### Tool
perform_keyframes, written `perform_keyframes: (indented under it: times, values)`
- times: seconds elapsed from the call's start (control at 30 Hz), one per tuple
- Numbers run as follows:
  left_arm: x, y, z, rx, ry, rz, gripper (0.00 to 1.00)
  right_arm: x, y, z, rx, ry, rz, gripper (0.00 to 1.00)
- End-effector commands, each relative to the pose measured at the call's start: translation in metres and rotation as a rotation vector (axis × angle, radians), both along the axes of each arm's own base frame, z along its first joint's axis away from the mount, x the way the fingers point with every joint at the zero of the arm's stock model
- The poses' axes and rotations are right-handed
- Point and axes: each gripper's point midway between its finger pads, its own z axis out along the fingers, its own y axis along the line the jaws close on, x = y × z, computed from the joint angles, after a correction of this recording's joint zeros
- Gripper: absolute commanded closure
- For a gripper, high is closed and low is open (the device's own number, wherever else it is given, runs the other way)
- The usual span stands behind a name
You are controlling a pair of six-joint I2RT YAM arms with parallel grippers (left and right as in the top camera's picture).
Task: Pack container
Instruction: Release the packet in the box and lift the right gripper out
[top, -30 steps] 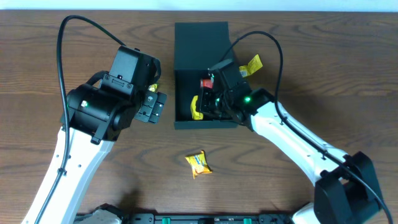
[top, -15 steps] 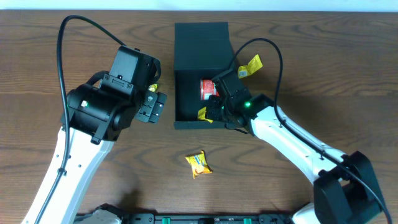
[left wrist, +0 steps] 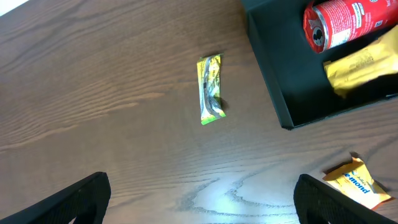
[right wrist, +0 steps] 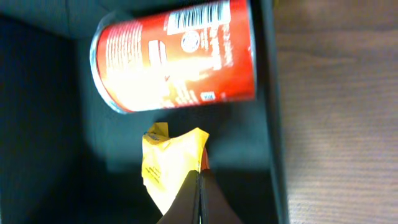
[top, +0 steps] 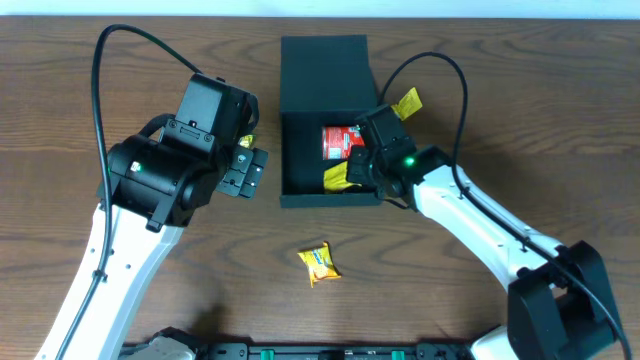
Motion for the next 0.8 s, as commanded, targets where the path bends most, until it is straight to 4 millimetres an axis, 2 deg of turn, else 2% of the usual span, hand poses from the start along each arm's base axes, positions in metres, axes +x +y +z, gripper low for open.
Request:
perform_keyframes:
  times: [0.0,0.1,0.33,0.47,0.53,0.67,0.77]
  values:
    - [0.002,0.003,0.001,0.017,-0.003,0.001,0.05,0.006,-0.010,0.002,-0.049,-0.041,0.009,0.86]
    - [0.002,0.003,0.001,0.017,-0.003,0.001,0.04,0.012,-0.008,0.006,-0.048,-0.073,0.026,0.73]
    - [0.002,0.003,0.001,0.018,-0.003,0.000,0.05,0.025,-0.010,0.017,-0.046,-0.125,0.013,0.71]
    - [0.002,0.003,0.001,0.018,-0.003,0.000,0.05,0.039,-0.013,0.042,-0.048,-0.154,0.009,0.74]
    - [0.002,0.003,0.001,0.018,-0.003,0.000,0.05,0.048,-0.028,0.061,-0.077,-0.162,-0.035,0.73]
    - [0.002,0.003,0.001,0.014,-0.003,0.005,0.05,0.064,-0.073,0.090,-0.137,-0.186,-0.218,0.77]
    - [0.002,0.002,0.001,0.013,-0.004,0.006,0.05,0.073,-0.099,0.102,-0.079,-0.184,-0.379,0.69]
